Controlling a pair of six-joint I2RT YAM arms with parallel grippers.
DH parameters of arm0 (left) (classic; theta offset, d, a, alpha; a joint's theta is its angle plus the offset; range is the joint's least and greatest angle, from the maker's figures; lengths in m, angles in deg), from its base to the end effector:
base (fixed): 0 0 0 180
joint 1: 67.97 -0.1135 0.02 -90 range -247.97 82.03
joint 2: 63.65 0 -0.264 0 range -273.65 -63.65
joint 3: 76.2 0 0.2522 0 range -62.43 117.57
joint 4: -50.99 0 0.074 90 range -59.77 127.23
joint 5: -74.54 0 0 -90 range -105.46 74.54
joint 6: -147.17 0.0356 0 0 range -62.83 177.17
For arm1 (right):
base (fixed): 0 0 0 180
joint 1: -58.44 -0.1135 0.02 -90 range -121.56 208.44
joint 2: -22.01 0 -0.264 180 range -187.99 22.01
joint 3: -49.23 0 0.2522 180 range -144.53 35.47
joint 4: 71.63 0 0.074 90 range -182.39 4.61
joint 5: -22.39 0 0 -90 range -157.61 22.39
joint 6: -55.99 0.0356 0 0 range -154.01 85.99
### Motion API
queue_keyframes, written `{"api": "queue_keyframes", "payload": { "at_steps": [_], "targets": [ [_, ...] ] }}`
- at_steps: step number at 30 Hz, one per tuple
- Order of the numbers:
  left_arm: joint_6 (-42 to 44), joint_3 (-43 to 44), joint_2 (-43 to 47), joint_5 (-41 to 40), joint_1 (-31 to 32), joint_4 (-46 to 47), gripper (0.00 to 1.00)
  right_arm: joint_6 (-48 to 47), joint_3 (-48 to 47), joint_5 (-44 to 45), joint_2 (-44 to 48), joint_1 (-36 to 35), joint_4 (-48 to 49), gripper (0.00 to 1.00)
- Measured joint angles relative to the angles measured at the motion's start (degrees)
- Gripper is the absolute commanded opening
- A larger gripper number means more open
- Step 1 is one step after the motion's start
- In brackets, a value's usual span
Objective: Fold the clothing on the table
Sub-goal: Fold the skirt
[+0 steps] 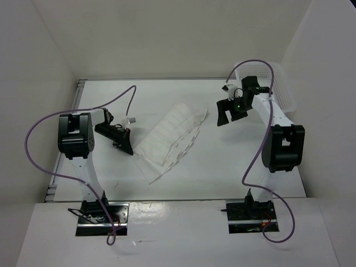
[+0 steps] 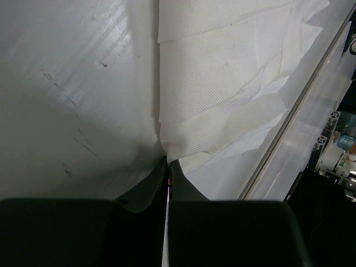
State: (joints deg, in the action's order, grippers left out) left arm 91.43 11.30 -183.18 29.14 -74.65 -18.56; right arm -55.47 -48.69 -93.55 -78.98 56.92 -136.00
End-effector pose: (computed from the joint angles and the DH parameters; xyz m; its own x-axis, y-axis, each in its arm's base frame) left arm 0.3446 0.0152 0.1121 -0.9296 0.2947 -0.2213 0.3636 0.6351 -0.6815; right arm 0.3623 0.0252 0.2613 -0.7891 -0.3500 -0.5048 -0.5161 0.8235 0.2356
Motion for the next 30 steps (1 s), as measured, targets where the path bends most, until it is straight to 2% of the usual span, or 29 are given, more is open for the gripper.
{"api": "queue_keyframes", "payload": {
  "at_steps": [5, 10, 18, 30],
  "targets": [
    [0.0, 0.1, 0.0, -0.6, 0.1, -0.3, 0.00, -1.4, -10.0, -7.1, -13.2, -0.1, -0.1, 0.99],
    [-1.0, 0.5, 0.3, -2.0, 1.3, -0.2, 0.00, -2.5, -15.2, -11.9, -22.5, -0.5, 0.2, 0.99],
    [-3.8, 0.5, 2.5, -5.7, 2.9, 2.3, 0.00, -3.2, -21.8, -15.6, -29.4, -0.5, 1.0, 0.99],
    [-7.7, 0.5, 3.8, -8.8, 5.5, 4.8, 0.00, -3.8, -38.0, -20.0, -41.0, -1.7, 1.3, 0.99]
  ]
}}
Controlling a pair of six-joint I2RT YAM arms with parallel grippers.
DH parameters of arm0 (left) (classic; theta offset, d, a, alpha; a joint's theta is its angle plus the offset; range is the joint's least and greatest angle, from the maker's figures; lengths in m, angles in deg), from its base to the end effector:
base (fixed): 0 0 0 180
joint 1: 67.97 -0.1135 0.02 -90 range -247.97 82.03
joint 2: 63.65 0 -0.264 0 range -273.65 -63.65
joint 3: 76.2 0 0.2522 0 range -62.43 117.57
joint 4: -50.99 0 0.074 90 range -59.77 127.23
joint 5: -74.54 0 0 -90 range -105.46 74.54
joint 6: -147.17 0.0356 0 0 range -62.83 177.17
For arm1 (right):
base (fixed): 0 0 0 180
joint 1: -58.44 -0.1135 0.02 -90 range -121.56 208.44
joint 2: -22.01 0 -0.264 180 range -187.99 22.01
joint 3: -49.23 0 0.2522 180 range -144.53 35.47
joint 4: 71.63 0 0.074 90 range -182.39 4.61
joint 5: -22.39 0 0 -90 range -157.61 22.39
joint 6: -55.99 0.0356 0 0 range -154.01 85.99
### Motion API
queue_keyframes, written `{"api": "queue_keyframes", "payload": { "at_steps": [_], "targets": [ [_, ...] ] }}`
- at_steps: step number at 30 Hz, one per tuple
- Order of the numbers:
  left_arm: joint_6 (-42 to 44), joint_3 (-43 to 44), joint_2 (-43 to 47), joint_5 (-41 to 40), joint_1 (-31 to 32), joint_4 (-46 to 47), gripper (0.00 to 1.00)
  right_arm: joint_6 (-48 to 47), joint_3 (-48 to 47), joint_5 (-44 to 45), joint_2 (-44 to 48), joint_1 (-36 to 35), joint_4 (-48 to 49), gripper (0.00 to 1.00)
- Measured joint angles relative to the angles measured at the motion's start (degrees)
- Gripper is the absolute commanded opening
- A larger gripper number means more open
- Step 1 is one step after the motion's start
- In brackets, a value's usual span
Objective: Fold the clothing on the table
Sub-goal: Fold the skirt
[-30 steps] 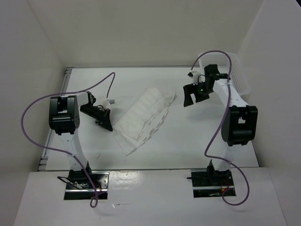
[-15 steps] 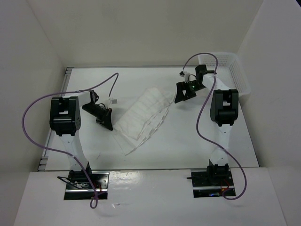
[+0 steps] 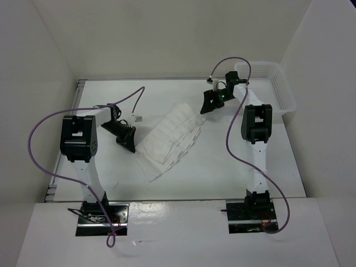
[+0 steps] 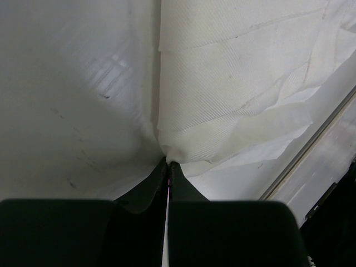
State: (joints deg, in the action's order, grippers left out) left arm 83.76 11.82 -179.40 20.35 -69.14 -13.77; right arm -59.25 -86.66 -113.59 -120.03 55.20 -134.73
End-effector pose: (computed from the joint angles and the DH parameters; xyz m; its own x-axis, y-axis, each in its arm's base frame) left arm 0.3538 -0.0136 0.1312 -0.9120 0.3444 -0.2228 0.4096 0.7337 -0.5422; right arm 0.5116 0.0546 0.1565 -0.7193 -0.3375 -0.6072 -0.6637 0.5920 0.4572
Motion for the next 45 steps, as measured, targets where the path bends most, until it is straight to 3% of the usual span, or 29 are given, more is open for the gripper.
{"api": "queue_keyframes", "payload": {
  "at_steps": [10, 13, 18, 21, 25, 33, 39, 45],
  "targets": [
    [-0.3, 0.7, 0.1, -1.5, 2.1, 0.3, 0.00, -1.7, -0.6, -4.0, -1.2, -4.3, -0.8, 0.99],
    [-0.3, 1.3, 0.1, -2.1, 2.5, 0.6, 0.00, -2.4, 0.5, -5.5, -1.0, -4.8, -0.8, 0.91],
    [-0.3, 2.0, 0.1, -2.8, 2.6, 1.4, 0.00, -3.0, 1.5, -5.4, -1.0, -4.9, -1.0, 0.58],
    [-0.3, 2.0, 0.1, -2.8, 2.6, 1.7, 0.00, -3.0, 2.5, -4.4, -1.0, -4.9, -1.3, 0.30],
    [-0.6, 2.0, 0.1, -2.8, 2.6, 1.8, 0.00, -2.6, 3.3, -2.8, -1.0, -4.9, -2.0, 0.00],
    [-1.6, 2.1, 0.1, -2.8, 2.7, 2.4, 0.00, -0.6, 3.2, 0.6, -0.6, -5.3, -2.6, 0.00],
    [-3.0, 3.8, -1.2, -2.4, 2.9, 2.6, 0.00, -0.3, 3.2, 15.8, 3.7, -10.0, -2.8, 0.00],
    [-4.5, 5.7, -2.8, -1.4, 2.9, 2.5, 0.00, -1.0, 5.2, 30.5, 13.5, -19.1, -2.0, 0.00]
  ]
}}
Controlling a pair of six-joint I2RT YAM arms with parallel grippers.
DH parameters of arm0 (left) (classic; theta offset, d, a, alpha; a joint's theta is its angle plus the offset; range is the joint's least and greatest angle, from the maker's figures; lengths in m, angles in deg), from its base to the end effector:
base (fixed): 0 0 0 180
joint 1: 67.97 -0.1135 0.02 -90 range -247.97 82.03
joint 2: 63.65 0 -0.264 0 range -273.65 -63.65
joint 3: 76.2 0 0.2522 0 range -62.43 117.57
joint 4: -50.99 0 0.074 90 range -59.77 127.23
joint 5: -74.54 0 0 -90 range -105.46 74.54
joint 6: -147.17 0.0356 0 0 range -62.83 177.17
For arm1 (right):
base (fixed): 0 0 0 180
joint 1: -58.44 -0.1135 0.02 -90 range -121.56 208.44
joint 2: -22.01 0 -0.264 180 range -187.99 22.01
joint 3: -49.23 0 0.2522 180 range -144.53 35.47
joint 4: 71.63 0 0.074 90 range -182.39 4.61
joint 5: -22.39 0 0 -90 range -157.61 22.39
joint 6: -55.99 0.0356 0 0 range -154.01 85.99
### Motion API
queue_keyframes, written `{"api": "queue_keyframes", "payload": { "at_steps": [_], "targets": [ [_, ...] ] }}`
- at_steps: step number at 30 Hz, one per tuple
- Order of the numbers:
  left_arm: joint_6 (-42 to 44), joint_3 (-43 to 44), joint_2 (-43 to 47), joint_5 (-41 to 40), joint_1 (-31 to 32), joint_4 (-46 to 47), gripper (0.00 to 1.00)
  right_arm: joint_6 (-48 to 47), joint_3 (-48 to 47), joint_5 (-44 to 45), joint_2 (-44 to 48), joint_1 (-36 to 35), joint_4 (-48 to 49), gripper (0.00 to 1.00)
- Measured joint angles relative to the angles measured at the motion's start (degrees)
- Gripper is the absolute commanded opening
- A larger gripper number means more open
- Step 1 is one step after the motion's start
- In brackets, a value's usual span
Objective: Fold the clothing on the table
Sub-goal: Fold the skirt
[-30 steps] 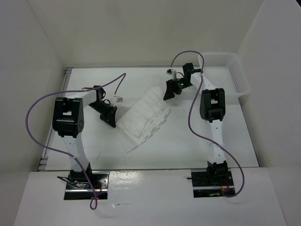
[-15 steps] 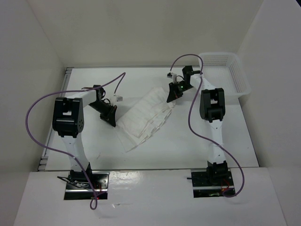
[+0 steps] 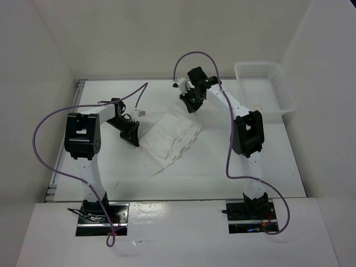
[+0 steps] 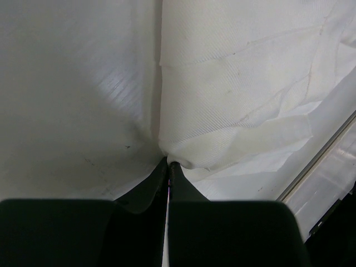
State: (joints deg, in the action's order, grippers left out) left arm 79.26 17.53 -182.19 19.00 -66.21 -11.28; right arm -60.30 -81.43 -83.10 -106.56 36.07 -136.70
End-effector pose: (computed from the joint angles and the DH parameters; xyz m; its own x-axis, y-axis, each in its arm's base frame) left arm 0.3795 -0.0318 0.1364 -0.9046 0.3380 -0.2597 0.4256 0.7513 -0.5045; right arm 0.4457 0.1937 0.2326 -0.5265 -0.6782 -0.5127 -0.7943 0.6074 0.0121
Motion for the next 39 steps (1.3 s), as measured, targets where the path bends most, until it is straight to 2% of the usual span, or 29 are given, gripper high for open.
{"api": "queue_keyframes", "payload": {
  "at_steps": [7, 15, 24, 34, 35, 37, 38, 39],
  "targets": [
    [-0.3, 0.3, -0.4, 1.0, 0.0, 0.2, 0.00, -2.9, 3.1, 11.2, 9.9, -10.1, 1.7, 0.00],
    [-1.2, 0.3, -0.6, 1.5, 0.0, 0.5, 0.00, -5.9, 7.1, 19.9, 11.2, -18.5, 1.4, 0.00],
    [-1.5, 0.3, -0.6, 1.7, 0.0, 0.8, 0.00, -6.7, 8.1, 21.8, 11.2, -27.8, -1.2, 0.00],
    [-1.6, 0.3, -0.6, 1.8, 0.0, 1.1, 0.00, -6.7, 2.2, 22.4, 10.1, -34.6, -5.5, 0.02],
    [-1.6, 0.3, -0.6, 1.9, 0.0, 1.2, 0.00, -6.7, 1.8, 22.3, 9.6, -35.3, -5.9, 0.22],
    [-1.7, 0.3, -0.6, 1.9, 0.0, 1.4, 0.00, -6.6, 1.6, 22.2, 8.6, -36.6, -6.4, 0.42],
    [-1.7, 0.2, -0.6, 2.1, 0.0, 1.6, 0.00, -6.8, 1.6, 22.2, 8.0, -37.2, -6.7, 0.79],
    [-1.7, 0.1, -0.6, 2.3, 0.0, 1.9, 0.00, -6.6, 1.6, 22.1, 7.3, -37.8, -6.9, 0.87]
  ]
}}
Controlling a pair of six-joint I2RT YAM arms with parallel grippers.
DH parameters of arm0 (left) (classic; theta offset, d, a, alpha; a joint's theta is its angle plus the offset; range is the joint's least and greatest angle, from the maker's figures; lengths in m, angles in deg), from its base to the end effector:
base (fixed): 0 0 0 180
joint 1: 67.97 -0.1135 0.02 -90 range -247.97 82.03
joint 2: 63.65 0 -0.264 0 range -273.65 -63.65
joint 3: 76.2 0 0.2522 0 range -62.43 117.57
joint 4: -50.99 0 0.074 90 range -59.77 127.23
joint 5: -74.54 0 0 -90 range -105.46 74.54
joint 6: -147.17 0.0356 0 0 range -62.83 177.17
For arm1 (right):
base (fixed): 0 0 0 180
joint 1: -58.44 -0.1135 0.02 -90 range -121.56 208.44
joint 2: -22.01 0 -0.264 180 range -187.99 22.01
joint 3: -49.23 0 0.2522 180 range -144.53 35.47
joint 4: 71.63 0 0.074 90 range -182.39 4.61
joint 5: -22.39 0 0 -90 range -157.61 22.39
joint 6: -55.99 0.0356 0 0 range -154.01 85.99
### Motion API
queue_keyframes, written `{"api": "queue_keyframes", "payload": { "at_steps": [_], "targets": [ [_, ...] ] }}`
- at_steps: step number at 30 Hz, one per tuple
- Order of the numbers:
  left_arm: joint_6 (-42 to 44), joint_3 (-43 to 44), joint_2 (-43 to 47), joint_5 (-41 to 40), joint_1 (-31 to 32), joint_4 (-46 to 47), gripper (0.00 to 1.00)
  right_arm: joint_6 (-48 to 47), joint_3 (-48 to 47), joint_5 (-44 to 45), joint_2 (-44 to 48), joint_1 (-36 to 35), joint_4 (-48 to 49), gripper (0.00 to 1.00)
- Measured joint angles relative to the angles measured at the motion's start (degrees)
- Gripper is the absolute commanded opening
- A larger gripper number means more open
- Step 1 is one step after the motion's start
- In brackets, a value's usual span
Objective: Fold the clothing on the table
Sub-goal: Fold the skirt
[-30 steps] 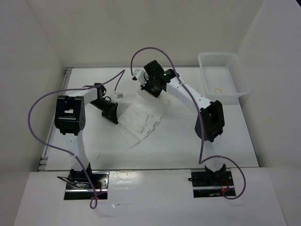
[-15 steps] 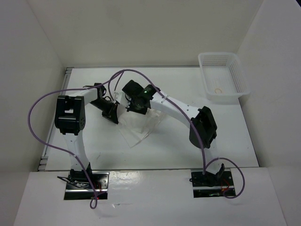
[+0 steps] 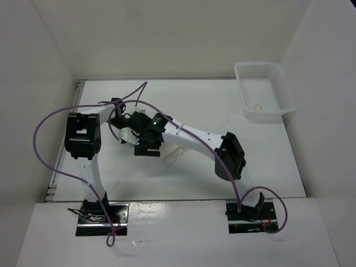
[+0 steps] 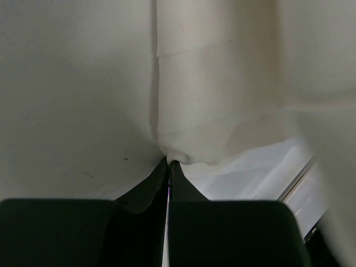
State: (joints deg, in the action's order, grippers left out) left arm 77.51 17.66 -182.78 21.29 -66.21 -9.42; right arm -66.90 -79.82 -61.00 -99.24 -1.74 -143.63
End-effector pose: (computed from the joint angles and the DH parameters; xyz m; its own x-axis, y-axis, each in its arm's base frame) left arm 0.3835 -0.0331 0.1342 -0.9103 0.3066 -0.2780 0.4118 0.7390 -0.5332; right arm 0.2295 0.3922 0.2750 0.0785 -0.9478 -0.3092 -0.9459 0.0271 -0.3234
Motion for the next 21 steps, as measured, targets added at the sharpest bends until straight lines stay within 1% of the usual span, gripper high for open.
{"api": "queue_keyframes", "payload": {
  "at_steps": [1, 2, 7, 9, 12, 13, 15, 18, 19, 20, 21],
  "targets": [
    [-0.1, -0.1, 0.0, 0.1, 0.0, 0.1, 0.00, 0.0, 0.0, 0.0, -0.6, -0.5, -0.2, 0.91],
    [-0.2, -0.1, 0.0, 0.3, 0.0, 0.3, 0.00, 0.0, 0.0, -0.2, -1.1, -1.0, -0.3, 0.98],
    [-1.1, -0.3, 0.0, 0.6, 0.0, 0.8, 0.00, 1.0, -2.1, -4.0, -2.9, -1.8, -2.0, 0.99],
    [-1.1, -0.3, 0.0, 0.7, 0.0, 0.9, 0.00, 1.5, -5.9, -6.1, -3.5, -1.3, -3.4, 0.99],
    [-1.2, -0.3, 0.0, 0.7, 0.0, 0.9, 0.03, 2.2, -15.4, -10.1, -4.6, 0.9, -6.3, 0.99],
    [-1.2, -0.3, 0.0, 0.7, -0.1, 0.9, 0.10, 2.4, -18.9, -11.9, -4.7, 2.2, -7.0, 0.99],
    [-1.2, -0.3, 0.0, 0.7, -0.4, 0.9, 0.20, 2.7, -22.9, -14.5, -4.1, 5.3, -7.0, 0.99],
    [-1.5, -0.3, 0.4, 1.1, -1.4, 0.7, 0.32, 3.1, -23.0, -17.2, -0.9, 11.9, -7.5, 0.99],
    [-1.3, -0.3, 0.8, 0.9, -2.1, 0.8, 0.34, 3.2, -22.6, -17.9, -0.1, 14.2, -7.5, 0.99],
    [-1.0, -0.5, 1.3, 0.4, -3.1, 1.0, 0.34, 3.2, -21.6, -19.0, 1.0, 16.9, -7.4, 0.99],
    [-0.9, -0.8, 2.1, -0.5, -4.3, 1.2, 0.39, 3.3, -20.2, -20.0, 2.1, 19.6, -7.5, 0.99]
  ]
}}
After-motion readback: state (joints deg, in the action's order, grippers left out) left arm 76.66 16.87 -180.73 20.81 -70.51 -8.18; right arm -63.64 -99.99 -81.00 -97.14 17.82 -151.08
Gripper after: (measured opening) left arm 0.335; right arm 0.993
